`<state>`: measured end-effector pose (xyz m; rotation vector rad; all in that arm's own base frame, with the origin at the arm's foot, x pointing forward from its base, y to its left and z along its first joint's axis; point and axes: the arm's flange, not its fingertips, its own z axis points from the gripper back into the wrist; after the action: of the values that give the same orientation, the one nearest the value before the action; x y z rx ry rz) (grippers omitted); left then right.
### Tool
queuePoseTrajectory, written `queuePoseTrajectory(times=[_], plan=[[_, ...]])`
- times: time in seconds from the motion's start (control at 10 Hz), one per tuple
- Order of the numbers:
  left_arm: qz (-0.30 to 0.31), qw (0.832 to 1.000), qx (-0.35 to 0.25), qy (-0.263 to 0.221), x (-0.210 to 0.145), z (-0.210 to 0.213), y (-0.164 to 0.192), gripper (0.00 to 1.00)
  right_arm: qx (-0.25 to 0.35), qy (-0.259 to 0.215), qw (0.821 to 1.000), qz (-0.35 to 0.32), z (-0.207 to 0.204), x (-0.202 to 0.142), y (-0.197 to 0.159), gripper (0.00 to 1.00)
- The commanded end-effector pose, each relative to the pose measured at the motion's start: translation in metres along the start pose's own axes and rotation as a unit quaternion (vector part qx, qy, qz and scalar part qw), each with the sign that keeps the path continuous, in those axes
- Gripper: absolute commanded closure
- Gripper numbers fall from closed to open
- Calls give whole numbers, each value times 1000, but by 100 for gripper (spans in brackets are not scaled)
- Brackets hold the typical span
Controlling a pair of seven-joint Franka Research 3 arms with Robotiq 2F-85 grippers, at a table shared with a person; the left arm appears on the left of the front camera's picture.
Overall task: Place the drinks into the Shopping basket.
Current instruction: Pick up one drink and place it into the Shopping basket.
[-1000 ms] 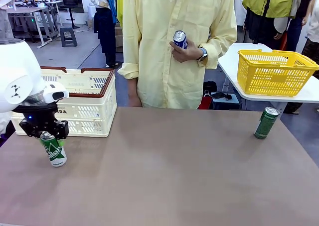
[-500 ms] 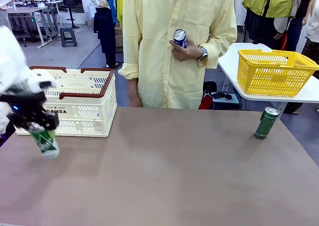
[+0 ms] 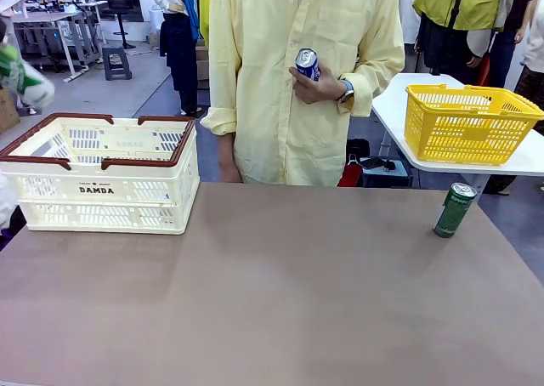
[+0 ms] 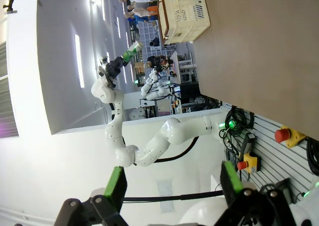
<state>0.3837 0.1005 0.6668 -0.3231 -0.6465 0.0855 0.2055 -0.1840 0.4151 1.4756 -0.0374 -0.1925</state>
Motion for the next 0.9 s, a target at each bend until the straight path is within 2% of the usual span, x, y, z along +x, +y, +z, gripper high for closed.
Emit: queuePoseTrajectory(times=[0.0,0.1,0.2,0.5,0.6,0.7,0.8], plan=[[-16,1000,-17,11,-6,-45,-8,100,1,1,1000,3,1,0,2,0],[68,997,39,23,-10,-55,-12,100,1,1,1000,3,1,0,2,0],[7,1000,-7,-7,5,-17,-2,100,1,1,1000,3,1,0,2,0],[7,1000,-7,-7,5,-17,-2,100,1,1,1000,3,1,0,2,0],[19,1000,4,4,2,-32,-4,100,1,1,1000,3,1,0,2,0],[-24,996,1,86,20,-62,-7,100,1,1,1000,3,1,0,2,0],[-35,993,11,116,31,-90,-8,100,1,1,1000,3,1,0,2,0]])
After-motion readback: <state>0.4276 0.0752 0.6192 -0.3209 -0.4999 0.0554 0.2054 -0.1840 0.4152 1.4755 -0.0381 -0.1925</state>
